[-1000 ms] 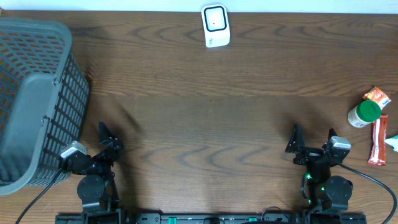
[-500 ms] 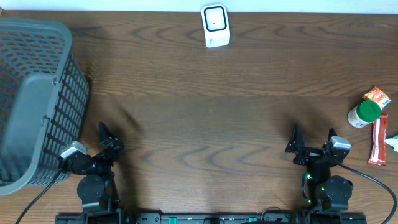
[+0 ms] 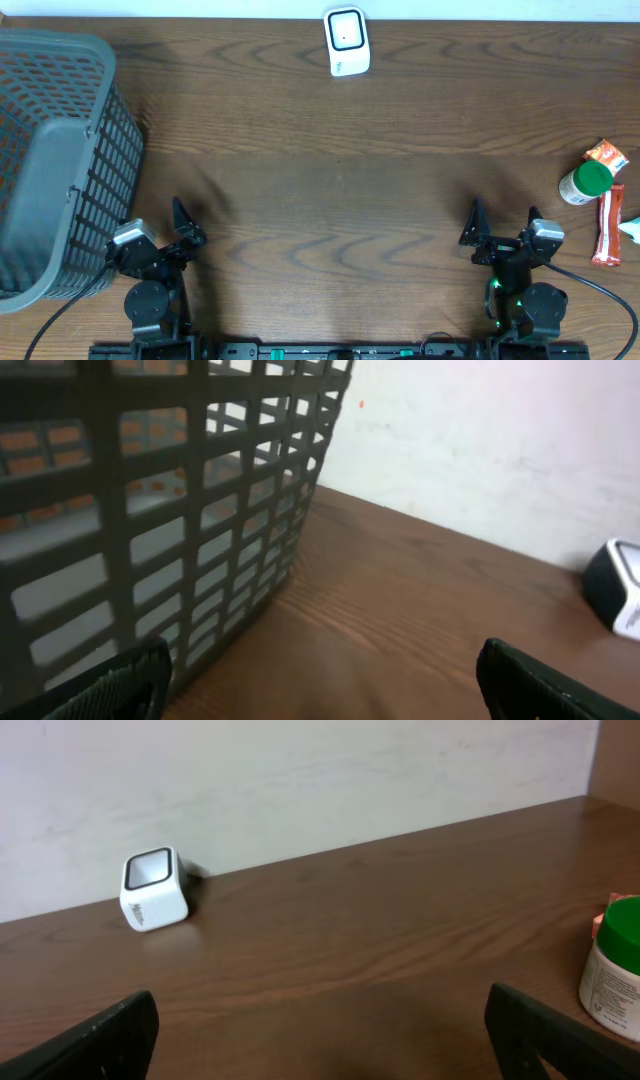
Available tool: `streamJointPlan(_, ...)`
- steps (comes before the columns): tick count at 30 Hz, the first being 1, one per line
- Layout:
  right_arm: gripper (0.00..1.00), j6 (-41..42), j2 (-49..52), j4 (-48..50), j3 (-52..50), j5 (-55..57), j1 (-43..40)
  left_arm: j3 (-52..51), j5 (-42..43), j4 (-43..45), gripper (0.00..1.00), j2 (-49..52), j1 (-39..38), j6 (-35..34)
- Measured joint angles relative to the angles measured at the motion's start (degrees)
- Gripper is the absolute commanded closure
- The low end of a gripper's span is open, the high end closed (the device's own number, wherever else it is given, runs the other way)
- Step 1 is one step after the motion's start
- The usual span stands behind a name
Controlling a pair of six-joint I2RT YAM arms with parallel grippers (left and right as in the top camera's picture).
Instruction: Scan the item barcode
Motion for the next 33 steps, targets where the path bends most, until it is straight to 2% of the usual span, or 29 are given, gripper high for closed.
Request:
streamJointPlan(9,0.01,0.0,0.0,0.0,0.0,0.0,0.0,0.0,1.2,-0.1,0.02,0.0,-1.0,4.5)
streamJointPlan(33,0.01,-0.3,0.0,0.0,0.0,0.0,0.0,0.0,1.2,-0.1,0.02,0.0,-1.0,4.9)
